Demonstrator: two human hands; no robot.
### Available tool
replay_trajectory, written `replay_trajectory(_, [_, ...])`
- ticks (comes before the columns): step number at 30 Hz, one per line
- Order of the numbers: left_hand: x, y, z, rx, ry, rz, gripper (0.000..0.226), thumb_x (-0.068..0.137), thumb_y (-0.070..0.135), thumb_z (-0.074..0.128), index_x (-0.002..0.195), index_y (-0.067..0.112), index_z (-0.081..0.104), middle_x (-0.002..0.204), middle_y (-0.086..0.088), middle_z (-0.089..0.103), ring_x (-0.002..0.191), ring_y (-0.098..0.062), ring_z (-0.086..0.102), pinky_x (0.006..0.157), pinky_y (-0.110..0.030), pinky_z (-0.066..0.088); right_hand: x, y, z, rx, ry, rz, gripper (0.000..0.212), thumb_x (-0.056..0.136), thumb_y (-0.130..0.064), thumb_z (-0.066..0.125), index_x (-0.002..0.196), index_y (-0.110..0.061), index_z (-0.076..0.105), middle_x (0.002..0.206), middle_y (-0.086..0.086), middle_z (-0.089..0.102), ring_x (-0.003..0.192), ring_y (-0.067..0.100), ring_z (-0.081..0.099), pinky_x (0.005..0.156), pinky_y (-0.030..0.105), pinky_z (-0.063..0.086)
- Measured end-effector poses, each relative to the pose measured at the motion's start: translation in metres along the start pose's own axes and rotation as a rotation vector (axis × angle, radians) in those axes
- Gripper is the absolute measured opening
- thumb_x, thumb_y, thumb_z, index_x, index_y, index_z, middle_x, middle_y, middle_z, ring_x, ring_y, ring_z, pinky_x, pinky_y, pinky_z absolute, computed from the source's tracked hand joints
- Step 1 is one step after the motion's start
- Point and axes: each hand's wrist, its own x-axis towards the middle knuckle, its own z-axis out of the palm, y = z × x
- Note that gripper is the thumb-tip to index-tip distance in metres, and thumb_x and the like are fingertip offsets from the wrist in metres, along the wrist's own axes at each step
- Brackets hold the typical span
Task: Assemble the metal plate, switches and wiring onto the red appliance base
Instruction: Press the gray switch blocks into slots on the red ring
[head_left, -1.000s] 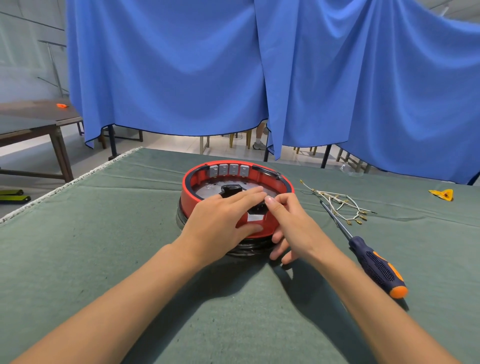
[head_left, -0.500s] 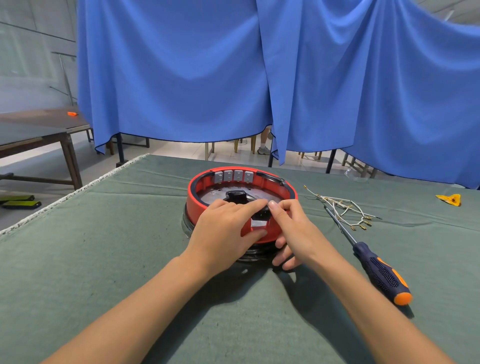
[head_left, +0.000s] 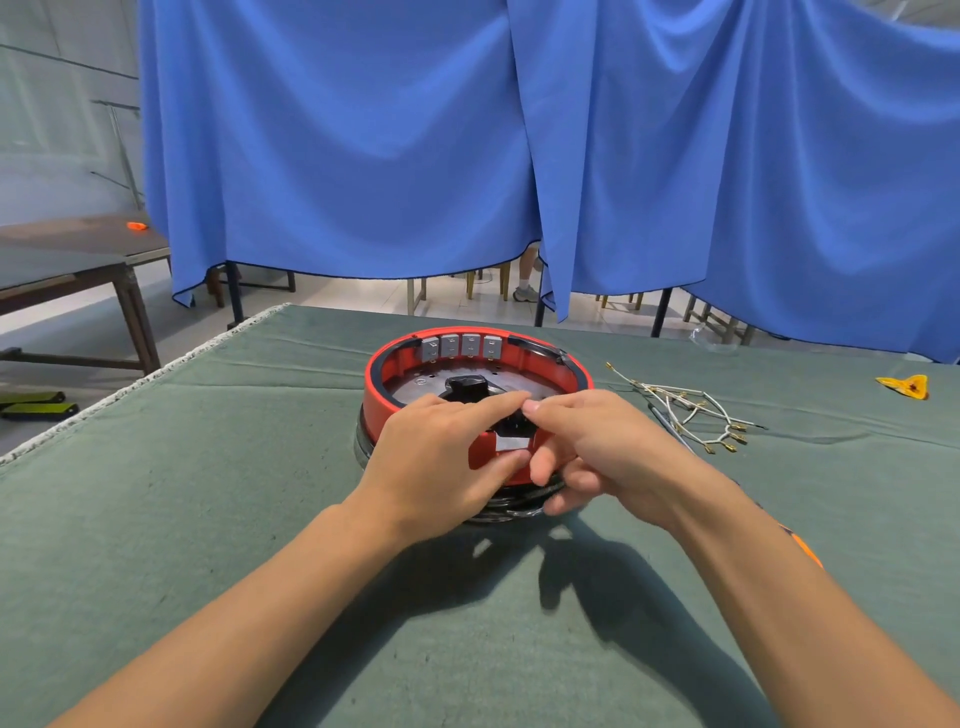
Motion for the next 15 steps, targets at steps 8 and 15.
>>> replay_trajectory(8, [0.023,-0.005,-0.004,-0.153,-0.123,-0.504,0.043,0.098,0.037,0.043,0.077,0.010,0.070,0.071,-0.001,0.068,0.074,-0.022,0.062,0.070,-0.037,0.047,0.002,0.002,0.002,0.024,-0.008,-0.022,0.022,0.100,-0.023,0.047,0.092,-0.005,0.057,0.048,0.005,0.058,0.029,0.010,0.042,0.048,0.031,0.056])
replay_trajectory(15, [0.039,-0.008,-0.010,-0.100,-0.421,-0.593,0.053,0.098,0.040,0.042,0.051,0.018,0.032,0.047,0.005,0.032,0.048,-0.018,0.033,0.051,-0.031,0.024,0.003,0.003,0.000,0.014,0.020,-0.053,0.026,0.098,-0.021,0.052,0.080,-0.005,0.061,0.048,0.003,0.058,0.031,0.011,0.047,0.053,0.033,0.056])
